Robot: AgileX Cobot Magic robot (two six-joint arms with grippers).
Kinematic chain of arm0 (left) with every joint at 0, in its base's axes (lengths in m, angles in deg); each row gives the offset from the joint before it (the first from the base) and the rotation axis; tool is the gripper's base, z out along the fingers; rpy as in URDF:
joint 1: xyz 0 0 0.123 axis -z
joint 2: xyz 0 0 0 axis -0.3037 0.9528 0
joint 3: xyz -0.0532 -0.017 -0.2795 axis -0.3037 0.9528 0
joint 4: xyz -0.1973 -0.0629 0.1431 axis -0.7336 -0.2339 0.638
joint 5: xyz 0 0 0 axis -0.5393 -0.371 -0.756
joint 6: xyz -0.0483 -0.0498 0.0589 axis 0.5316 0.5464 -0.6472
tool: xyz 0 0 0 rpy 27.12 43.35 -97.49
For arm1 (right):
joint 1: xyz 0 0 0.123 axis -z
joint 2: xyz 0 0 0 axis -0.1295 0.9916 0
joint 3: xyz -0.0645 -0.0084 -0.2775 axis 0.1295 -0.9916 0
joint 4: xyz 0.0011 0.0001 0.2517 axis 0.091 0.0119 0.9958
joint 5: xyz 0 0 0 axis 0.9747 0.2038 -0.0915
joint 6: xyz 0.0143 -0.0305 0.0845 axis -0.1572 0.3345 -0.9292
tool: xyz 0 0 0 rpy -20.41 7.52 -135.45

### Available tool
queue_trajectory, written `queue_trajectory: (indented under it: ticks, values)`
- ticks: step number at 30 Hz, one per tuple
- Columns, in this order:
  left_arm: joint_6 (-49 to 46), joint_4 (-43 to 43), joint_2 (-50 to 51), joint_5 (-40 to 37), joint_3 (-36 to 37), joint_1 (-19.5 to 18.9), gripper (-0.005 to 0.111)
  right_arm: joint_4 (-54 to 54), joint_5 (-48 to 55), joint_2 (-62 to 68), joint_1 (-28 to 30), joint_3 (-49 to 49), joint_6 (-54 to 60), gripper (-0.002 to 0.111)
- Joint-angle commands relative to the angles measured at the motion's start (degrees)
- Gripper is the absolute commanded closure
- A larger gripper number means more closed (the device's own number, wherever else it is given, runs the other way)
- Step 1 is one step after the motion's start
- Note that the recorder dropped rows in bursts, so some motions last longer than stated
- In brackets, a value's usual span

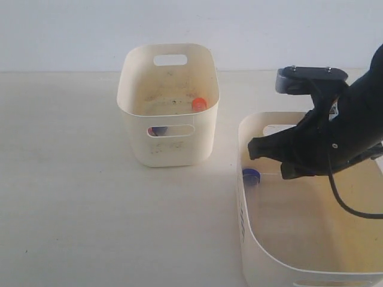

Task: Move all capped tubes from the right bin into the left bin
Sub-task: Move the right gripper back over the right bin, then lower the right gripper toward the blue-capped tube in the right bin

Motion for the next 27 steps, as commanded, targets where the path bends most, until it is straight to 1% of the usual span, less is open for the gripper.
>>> queue_trajectory:
  ticks: [1, 5, 9, 27]
  values:
    - [0.24, -0.19, 0.23, 0.38, -0.12, 0.41, 0.103, 2.57, 1.34, 1.42, 0.44, -0.42, 2.57, 0.108]
    - [0.24, -0.19, 0.23, 0.38, -0.12, 0.41, 0.103, 2.99, 3.03, 5.44, 0.44, -0.42, 3.11, 0.108]
    - [0.24, -0.19, 0.23, 0.38, -0.12, 0.41, 0.103, 5.14, 2.83, 8.84, 0.44, -0.42, 5.93, 0.108]
    - [0.24, -0.19, 0.23, 0.38, -0.12, 0.41, 0.103, 4.72, 0.52, 9.64, 0.51, -0.42, 5.29, 0.108]
